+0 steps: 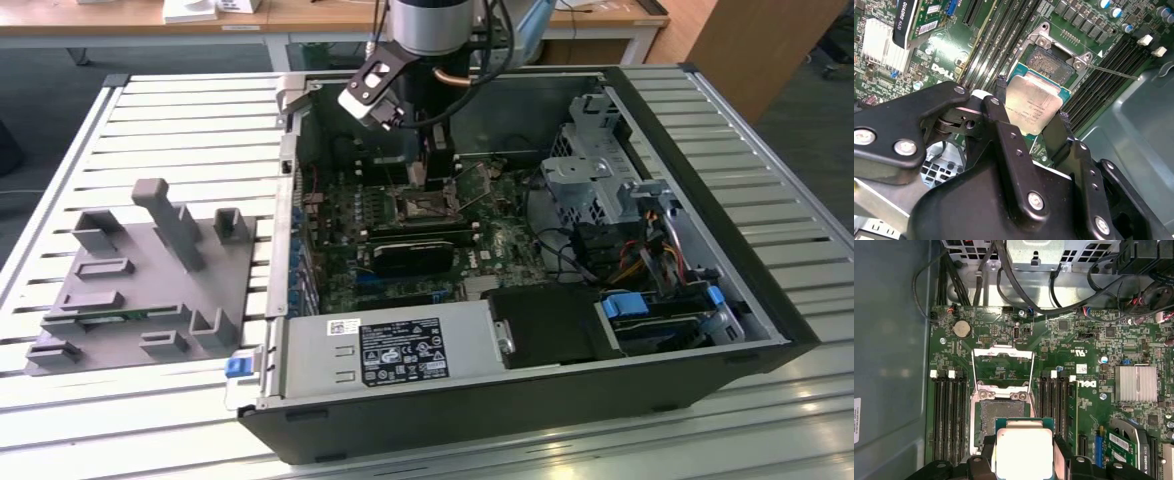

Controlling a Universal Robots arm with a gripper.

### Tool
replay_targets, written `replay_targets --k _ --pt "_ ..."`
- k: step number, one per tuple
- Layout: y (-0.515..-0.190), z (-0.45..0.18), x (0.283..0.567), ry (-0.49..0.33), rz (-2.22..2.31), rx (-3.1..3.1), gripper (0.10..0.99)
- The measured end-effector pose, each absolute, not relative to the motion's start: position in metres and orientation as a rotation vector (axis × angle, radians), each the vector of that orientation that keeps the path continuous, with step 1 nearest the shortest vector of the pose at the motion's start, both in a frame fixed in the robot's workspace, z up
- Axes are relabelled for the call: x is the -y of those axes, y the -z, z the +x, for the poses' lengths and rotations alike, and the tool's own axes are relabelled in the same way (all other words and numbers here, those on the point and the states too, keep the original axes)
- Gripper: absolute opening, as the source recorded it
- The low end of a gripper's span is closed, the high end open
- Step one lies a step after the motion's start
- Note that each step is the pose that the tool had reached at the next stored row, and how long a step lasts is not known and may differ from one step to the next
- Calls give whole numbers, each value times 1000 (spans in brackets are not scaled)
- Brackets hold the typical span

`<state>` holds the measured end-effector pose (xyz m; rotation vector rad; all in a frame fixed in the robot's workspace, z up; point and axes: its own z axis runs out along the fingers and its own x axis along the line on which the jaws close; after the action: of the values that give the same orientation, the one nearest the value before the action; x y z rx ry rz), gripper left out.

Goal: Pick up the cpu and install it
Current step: 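Place the cpu into insertion slot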

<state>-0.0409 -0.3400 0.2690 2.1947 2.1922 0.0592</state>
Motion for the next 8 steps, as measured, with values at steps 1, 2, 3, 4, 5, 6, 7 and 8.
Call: replay_targets --k 1,2,3,4,5,6,7,8 --pt "-269 -41 340 -59 2195 -2192 541" --pt "-268 -41 340 -59 2195 -2192 541" --pt "-268 -41 340 -59 2195 -2192 541" --pt "-267 -41 340 -59 2195 -2192 541" --pt "-267 -41 340 -59 2195 -2192 541" --pt "-266 -41 340 -59 2195 -2192 541" --pt "-266 -41 340 -59 2195 -2192 541" --pt "-265 -41 340 -59 2195 -2192 541"
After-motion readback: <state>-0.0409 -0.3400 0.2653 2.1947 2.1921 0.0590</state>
